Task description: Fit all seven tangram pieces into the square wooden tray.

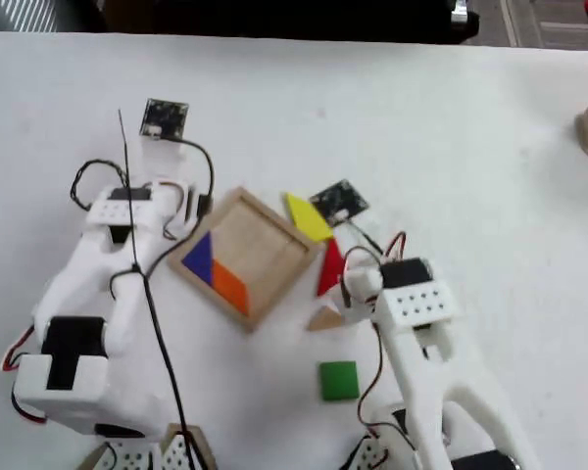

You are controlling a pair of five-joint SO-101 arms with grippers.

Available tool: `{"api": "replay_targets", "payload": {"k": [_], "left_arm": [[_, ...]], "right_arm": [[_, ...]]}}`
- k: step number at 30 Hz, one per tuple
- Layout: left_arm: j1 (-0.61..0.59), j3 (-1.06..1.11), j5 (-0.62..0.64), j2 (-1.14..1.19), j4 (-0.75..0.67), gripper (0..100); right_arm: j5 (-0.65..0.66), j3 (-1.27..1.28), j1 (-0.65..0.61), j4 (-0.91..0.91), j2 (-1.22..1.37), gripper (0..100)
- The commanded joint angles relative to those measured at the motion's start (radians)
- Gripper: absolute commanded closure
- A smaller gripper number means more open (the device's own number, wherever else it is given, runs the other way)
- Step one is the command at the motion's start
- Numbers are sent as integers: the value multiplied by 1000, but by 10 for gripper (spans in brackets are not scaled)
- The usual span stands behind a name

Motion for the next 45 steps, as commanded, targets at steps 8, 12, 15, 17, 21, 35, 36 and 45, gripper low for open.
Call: {"api": "replay_targets", "payload": {"k": [8, 12, 15, 17, 21, 35, 36, 45], "left_arm": [[5, -49, 2, -2, 12, 729], [5, -48, 2, -2, 14, 729], [4, -46, 2, -2, 14, 729], [5, -44, 2, -2, 14, 729], [5, -43, 2, -2, 14, 729], [5, -43, 2, -2, 14, 729], [5, -43, 2, -2, 14, 729], [5, -44, 2, -2, 14, 729]], "right_arm": [[176, 28, -193, 10, 38, 769], [313, 32, -260, 19, 87, 769], [448, 74, -268, 30, 96, 769], [526, 100, -269, 27, 93, 769], [551, 101, -260, -36, 101, 769], [706, 103, -283, -85, 102, 769], [730, 101, -274, -85, 102, 769], [839, 100, -232, -94, 104, 769]]}}
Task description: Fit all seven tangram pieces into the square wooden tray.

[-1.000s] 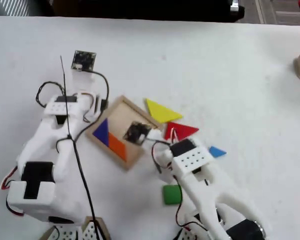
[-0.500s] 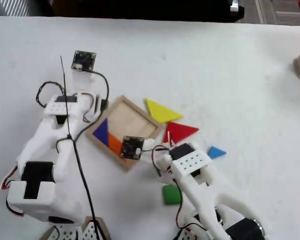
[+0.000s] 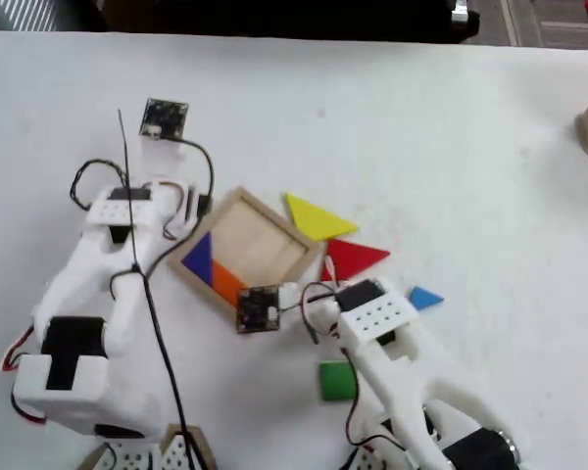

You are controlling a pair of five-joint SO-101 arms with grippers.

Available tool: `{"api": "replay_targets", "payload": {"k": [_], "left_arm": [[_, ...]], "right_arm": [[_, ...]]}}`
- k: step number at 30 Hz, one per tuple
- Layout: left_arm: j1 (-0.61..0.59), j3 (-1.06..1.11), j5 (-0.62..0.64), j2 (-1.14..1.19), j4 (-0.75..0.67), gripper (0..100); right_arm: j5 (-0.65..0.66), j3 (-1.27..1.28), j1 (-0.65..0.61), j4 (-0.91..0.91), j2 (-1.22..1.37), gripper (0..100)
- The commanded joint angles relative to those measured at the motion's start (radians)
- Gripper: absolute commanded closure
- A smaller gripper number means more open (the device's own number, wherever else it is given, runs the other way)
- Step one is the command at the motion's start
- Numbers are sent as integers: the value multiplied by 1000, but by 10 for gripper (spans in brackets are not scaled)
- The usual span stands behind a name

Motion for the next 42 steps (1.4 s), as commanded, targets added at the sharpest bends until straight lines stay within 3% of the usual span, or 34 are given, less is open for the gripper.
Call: {"api": "replay_targets", "payload": {"k": [1, 6, 10, 16, 19, 25, 42], "left_arm": [[5, -44, 2, -2, 14, 729], [5, -44, 2, -2, 14, 729], [5, -43, 2, -2, 14, 729], [5, -43, 2, -2, 14, 729], [5, -44, 2, -2, 14, 729], [5, -44, 0, -2, 14, 729], [5, -49, 0, -2, 8, 729]], "right_arm": [[23, -9, 8, -2, -2, 769], [38, -87, 30, -7, 104, 769], [40, -264, 45, 130, 312, 777], [40, -362, 41, 205, 420, 906], [31, -361, 41, 206, 410, 881], [29, -351, 44, 211, 409, 728], [29, -354, -8, 168, 407, 788]]}}
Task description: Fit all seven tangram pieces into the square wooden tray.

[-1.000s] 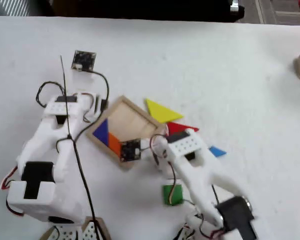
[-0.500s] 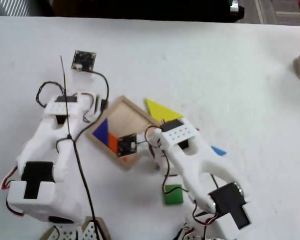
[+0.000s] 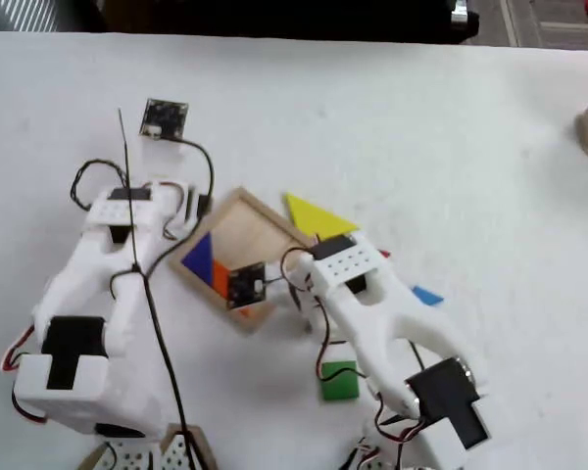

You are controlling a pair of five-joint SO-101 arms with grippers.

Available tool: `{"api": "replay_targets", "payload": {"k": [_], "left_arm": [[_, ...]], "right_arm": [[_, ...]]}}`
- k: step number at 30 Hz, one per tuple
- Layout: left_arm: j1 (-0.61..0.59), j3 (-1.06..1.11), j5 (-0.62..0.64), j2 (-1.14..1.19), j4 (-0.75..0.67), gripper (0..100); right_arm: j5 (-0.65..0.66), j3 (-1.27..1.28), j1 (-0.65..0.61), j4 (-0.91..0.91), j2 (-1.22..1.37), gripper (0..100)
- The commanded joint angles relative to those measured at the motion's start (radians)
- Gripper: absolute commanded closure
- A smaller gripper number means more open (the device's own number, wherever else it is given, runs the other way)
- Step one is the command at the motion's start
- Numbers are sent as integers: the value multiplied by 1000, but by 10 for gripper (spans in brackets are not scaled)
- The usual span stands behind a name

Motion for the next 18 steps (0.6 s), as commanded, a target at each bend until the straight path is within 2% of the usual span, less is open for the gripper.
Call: {"api": "replay_targets", "payload": {"k": [1, 6, 12, 18], "left_arm": [[5, -49, 0, -2, 8, 729], [5, -49, 0, -2, 8, 729], [5, -49, 0, -2, 6, 729], [7, -49, 0, -1, 6, 729]], "right_arm": [[-2, -11, -15, -25, -1, 788], [-28, 41, -15, -42, -84, 789], [-32, 227, -19, -173, -295, 789], [-26, 216, -47, -193, -263, 789]]}}
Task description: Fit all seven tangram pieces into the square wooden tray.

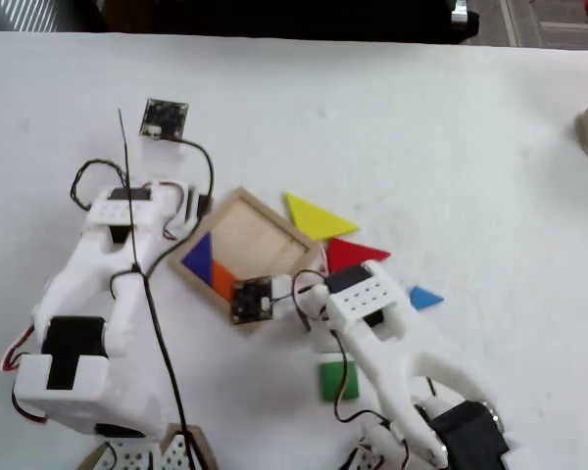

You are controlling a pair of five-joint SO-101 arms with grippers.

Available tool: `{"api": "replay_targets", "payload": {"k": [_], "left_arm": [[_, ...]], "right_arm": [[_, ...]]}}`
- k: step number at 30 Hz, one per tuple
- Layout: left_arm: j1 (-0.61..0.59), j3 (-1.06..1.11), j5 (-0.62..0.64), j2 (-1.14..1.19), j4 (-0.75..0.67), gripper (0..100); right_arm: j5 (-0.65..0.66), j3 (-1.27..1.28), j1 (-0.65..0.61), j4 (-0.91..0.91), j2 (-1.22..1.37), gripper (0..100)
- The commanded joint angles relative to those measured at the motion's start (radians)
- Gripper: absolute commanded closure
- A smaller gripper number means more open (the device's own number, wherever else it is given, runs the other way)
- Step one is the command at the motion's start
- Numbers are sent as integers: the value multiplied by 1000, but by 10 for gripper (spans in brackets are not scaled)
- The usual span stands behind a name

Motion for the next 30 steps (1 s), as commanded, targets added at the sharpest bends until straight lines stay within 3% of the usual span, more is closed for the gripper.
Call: {"api": "replay_targets", "payload": {"k": [1, 9, 15, 30], "left_arm": [[7, -49, 0, -1, 6, 729], [7, -49, 0, -1, 6, 729], [7, -49, 0, -1, 6, 729], [2, -51, 0, -1, 6, 729]], "right_arm": [[-2, -29, -25, -18, 2, 789], [0, -100, -28, -12, 96, 796], [44, -117, -30, -19, 102, 909], [29, -115, 58, 1, 93, 910]]}}
